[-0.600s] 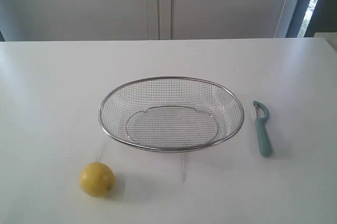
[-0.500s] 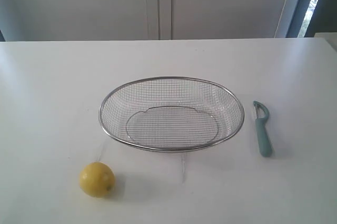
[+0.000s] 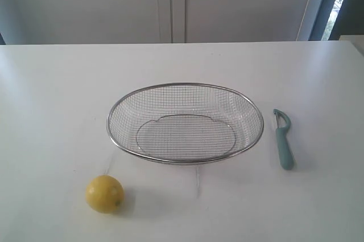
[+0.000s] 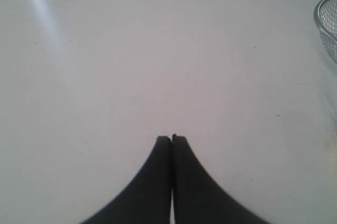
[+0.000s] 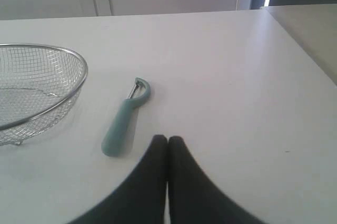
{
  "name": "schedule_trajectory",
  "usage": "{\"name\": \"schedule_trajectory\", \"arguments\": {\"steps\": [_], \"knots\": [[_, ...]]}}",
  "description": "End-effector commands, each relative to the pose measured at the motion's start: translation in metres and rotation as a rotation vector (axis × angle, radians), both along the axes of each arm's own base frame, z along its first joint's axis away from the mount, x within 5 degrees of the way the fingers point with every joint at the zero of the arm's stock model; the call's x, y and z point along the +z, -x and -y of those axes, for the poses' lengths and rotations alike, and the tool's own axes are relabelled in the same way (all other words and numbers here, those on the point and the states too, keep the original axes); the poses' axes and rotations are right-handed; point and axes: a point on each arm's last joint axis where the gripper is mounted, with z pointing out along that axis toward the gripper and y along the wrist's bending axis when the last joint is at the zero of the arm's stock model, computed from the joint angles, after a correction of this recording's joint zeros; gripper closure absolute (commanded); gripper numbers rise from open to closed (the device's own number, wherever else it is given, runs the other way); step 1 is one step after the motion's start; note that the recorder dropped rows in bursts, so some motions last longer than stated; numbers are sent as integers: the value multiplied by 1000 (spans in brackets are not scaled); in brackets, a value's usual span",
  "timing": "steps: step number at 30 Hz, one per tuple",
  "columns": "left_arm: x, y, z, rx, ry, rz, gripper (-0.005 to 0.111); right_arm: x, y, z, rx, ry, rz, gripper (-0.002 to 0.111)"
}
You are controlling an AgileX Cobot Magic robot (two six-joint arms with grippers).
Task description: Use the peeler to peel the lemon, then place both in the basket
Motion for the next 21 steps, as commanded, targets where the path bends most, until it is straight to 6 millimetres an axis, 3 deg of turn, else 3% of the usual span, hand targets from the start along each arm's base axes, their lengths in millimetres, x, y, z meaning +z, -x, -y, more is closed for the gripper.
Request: {"name": "schedule_trajectory", "arguments": {"steps": [1,21], "knots": [[-1,0,0,4,9,3,107,-1,0,0,-1,2,5,108],[-1,0,0,4,9,3,107,4,-1,0,4,-1,60,108]]}}
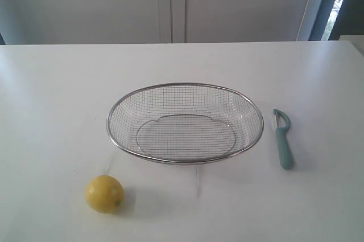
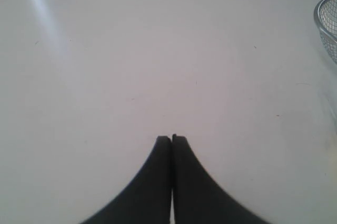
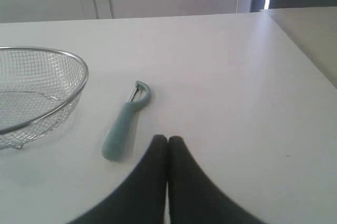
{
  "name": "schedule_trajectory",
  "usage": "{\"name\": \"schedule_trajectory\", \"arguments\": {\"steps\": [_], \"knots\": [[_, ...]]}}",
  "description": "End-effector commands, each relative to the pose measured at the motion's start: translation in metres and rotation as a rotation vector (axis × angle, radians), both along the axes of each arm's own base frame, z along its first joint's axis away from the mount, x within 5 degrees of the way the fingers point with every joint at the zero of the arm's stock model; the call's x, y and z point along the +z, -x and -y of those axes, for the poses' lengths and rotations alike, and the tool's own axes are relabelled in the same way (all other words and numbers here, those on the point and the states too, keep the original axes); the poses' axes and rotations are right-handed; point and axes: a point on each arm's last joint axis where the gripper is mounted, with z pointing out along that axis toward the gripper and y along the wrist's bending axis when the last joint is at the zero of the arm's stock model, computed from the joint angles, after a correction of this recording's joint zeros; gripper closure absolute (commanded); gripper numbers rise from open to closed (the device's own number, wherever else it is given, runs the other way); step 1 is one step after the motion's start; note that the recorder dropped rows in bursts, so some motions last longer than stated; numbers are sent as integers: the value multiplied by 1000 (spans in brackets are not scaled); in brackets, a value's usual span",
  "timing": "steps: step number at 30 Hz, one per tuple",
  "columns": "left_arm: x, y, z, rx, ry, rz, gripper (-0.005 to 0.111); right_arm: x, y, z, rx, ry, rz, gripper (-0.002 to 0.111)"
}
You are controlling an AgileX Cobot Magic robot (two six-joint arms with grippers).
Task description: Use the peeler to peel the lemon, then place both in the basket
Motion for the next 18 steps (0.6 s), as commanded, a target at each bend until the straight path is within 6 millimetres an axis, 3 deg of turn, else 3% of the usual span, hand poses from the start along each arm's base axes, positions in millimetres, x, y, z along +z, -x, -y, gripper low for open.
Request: {"name": "schedule_trajectory", "arguments": {"steps": [1,6,12,18], "knots": [[-1,0,0,4,9,3,107,5,-1,0,5,-1,68,108],[-1,0,0,4,9,3,107,16,-2,-1,15,-9,198,108],[-1,0,0,4,9,3,107,42,0,-3,38,-21,479,108],[-1,0,0,4,9,3,107,53,4,-4,48,-27,611,108]]}}
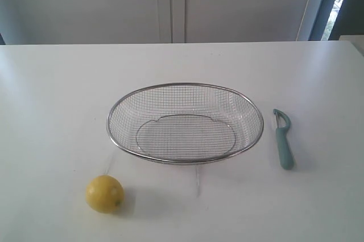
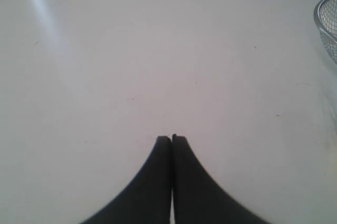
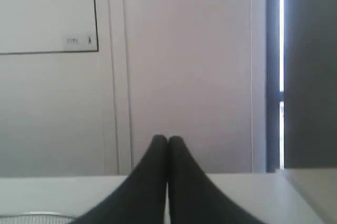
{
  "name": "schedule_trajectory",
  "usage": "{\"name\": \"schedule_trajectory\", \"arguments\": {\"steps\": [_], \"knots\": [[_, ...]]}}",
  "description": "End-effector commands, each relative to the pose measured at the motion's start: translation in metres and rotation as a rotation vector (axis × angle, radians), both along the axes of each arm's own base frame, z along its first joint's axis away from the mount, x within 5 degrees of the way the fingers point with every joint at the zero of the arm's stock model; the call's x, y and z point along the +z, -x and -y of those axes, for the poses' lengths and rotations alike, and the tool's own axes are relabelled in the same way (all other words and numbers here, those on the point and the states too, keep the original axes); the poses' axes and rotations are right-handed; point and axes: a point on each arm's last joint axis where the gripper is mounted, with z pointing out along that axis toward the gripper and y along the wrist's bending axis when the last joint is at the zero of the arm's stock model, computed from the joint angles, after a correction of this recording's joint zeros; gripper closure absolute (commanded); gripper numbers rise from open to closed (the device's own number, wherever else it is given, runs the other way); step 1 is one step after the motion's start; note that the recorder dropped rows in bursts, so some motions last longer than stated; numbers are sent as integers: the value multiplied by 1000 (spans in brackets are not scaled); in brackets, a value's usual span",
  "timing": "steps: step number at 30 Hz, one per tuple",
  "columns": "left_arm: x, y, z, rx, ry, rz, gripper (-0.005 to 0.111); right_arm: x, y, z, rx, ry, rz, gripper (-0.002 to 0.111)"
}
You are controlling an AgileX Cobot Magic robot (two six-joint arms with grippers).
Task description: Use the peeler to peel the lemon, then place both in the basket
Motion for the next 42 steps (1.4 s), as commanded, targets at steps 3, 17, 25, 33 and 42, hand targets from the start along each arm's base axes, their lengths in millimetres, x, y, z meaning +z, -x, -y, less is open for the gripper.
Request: {"name": "schedule_trajectory", "arguments": {"steps": [3,17,25,33,42], "knots": [[-1,0,0,4,9,3,107,10,4,-1,13,-9,138,108],[-1,0,0,4,9,3,107,23,11,2,-7,-35,292,108],[-1,0,0,4,9,3,107,30,20,30,-188,-357,440,108],[-1,0,0,4,9,3,107,18,12,31,-164,-492,286,108],[-1,0,0,4,9,3,107,20,10,34,-201,-493,313,108]]}}
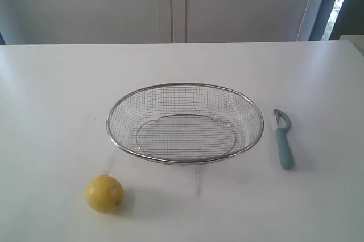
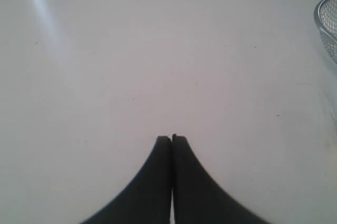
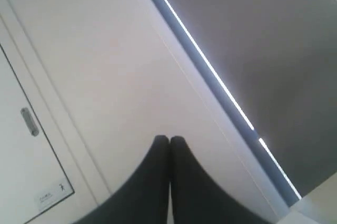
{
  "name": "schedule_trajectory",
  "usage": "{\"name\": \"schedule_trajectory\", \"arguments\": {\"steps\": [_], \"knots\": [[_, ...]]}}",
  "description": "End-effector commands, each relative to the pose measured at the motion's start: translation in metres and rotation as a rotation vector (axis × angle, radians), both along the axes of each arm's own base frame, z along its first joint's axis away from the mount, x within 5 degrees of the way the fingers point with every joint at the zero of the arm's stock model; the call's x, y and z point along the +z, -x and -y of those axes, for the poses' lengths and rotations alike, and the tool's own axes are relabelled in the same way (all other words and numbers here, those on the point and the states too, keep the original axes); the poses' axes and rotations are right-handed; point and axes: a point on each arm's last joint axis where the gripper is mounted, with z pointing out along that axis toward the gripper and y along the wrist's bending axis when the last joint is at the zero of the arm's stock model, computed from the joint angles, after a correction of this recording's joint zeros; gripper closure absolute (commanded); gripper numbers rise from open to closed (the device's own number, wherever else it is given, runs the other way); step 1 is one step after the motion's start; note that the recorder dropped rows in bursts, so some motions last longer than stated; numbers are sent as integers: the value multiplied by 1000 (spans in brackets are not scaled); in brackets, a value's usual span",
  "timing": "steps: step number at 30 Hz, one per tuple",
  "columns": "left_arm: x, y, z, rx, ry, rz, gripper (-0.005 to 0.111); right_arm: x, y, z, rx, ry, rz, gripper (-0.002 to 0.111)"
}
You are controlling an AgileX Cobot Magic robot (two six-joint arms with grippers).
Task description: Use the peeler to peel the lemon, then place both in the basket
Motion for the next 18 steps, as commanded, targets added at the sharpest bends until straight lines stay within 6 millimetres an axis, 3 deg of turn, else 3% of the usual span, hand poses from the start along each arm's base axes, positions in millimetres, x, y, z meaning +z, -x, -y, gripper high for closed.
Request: {"name": "schedule_trajectory", "arguments": {"steps": [1,4,8,12,18], "knots": [[-1,0,0,4,9,3,107,4,-3,5,-67,-6,26,108],[-1,0,0,4,9,3,107,10,-12,7,-75,-41,2,108],[-1,0,0,4,9,3,107,33,-33,5,-71,-40,-52,108],[-1,0,0,4,9,3,107,65,-67,-6,-42,168,-167,108],[-1,0,0,4,9,3,107,79,-127,-20,26,449,-492,108]]}}
